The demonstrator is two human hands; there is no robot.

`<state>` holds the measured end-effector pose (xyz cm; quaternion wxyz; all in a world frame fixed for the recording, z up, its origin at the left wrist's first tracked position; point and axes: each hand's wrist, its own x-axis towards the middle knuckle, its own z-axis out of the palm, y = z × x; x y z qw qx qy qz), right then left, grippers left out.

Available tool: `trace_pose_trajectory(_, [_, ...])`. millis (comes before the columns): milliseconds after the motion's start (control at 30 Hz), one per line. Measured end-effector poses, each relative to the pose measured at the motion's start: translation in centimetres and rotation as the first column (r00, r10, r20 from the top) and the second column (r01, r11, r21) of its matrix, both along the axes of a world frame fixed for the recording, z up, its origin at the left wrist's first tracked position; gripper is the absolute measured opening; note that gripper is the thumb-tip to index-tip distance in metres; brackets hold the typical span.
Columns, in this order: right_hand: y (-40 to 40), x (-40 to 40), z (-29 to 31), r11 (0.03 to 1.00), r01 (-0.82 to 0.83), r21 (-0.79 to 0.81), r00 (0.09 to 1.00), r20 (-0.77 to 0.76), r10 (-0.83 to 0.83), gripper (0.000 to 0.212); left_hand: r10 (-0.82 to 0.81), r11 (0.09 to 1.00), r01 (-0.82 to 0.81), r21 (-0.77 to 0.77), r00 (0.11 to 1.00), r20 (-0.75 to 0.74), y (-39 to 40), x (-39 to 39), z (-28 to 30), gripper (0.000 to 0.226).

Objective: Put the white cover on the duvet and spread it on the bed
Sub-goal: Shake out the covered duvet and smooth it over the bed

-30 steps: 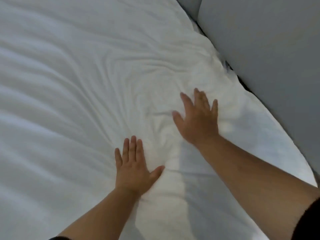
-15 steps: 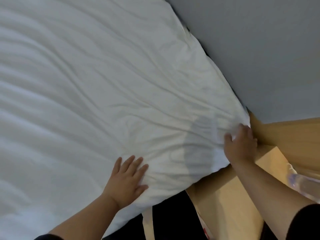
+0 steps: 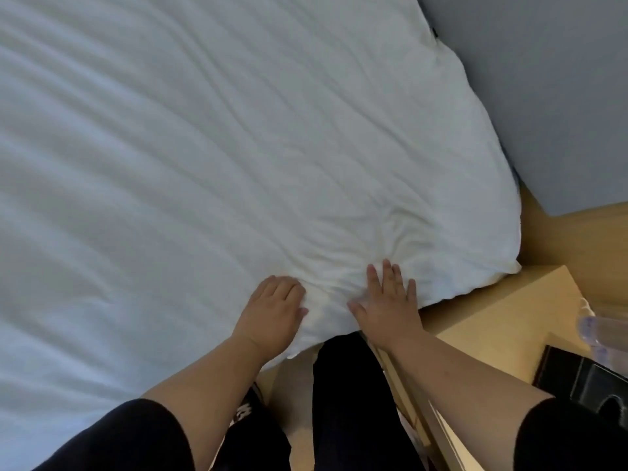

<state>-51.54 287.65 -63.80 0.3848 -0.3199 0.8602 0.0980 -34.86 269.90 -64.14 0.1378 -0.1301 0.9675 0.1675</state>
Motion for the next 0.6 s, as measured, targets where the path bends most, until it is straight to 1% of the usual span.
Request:
trace_pose_trajectory(33, [-0.5, 1.3, 0.6, 0.999, -0.011, -0.053, 1.000, -0.026, 0.009, 0.083, -0.001, 1.000, 0.001, -0.011, 0.999, 0.036, -0.3, 2.2, 0.1, 0.048])
trace_pose_trajectory(67, [-1.2, 2.8, 1.0, 0.988, -0.067, -0.137, 0.996, -0.064, 0.059, 0.084, 0.003, 1.000, -0.001, -0.028, 0.998, 0.057, -0.6, 4.6, 0.3, 0.058])
trace_pose_trajectory(100, [-1.9, 4.4, 1.2, 0.956, -0.163, -0.242, 0.982, -0.129, 0.135, 0.085, 0.021, 0.999, -0.017, -0.047, 0.997, 0.069, -1.0, 7.0, 0.7, 0.064])
trace_pose_trajectory(167, [-3.6, 8.7, 1.3, 0.857, -0.363, -0.366, 0.930, -0.200, 0.309, 0.090, 0.078, 0.992, -0.072, -0.103, 0.995, 0.058, -1.9, 12.0, 1.5, 0.066])
trace_pose_trajectory(267, [-6.8, 16.6, 1.0, 0.725, -0.524, -0.447, 0.846, -0.171, 0.506, 0.097, 0.143, 0.972, -0.136, -0.190, 0.989, 0.024, -3.6, 19.0, 2.3, 0.060])
trace_pose_trajectory(333, [-8.8, 22.0, 0.5, 0.657, -0.612, -0.440, 0.779, -0.190, 0.598, 0.099, 0.186, 0.953, -0.180, -0.246, 0.983, 0.003, -5.0, 23.3, 2.3, 0.062])
trace_pose_trajectory(367, [-9.7, 24.1, 0.1, 0.642, -0.642, -0.419, 0.756, -0.204, 0.622, 0.100, 0.223, 0.939, -0.216, -0.269, 0.975, -0.006, -5.6, 25.2, 2.2, 0.065])
trace_pose_trajectory(400, [-10.8, 25.6, -0.4, 0.651, -0.651, -0.390, 0.752, -0.213, 0.624, 0.102, 0.275, 0.923, -0.266, -0.278, 0.962, -0.007, -6.2, 27.1, 2.1, 0.070])
trace_pose_trajectory(467, [-13.1, 26.7, -1.3, 0.710, -0.634, -0.307, 0.773, -0.246, 0.584, 0.107, 0.366, 0.895, -0.353, -0.274, 0.931, -0.005, -7.2, 30.6, 1.9, 0.080])
trace_pose_trajectory(500, [-14.3, 26.7, -1.9, 0.733, -0.629, -0.259, 0.776, -0.262, 0.573, 0.108, 0.383, 0.887, -0.370, -0.276, 0.924, -0.008, -7.4, 32.3, 1.6, 0.082])
trace_pose_trajectory(600, [-17.3, 26.1, -3.4, 0.767, -0.629, -0.129, 0.770, -0.245, 0.590, 0.108, 0.345, 0.902, -0.321, -0.288, 0.938, 0.035, -6.6, 36.7, 0.2, 0.082])
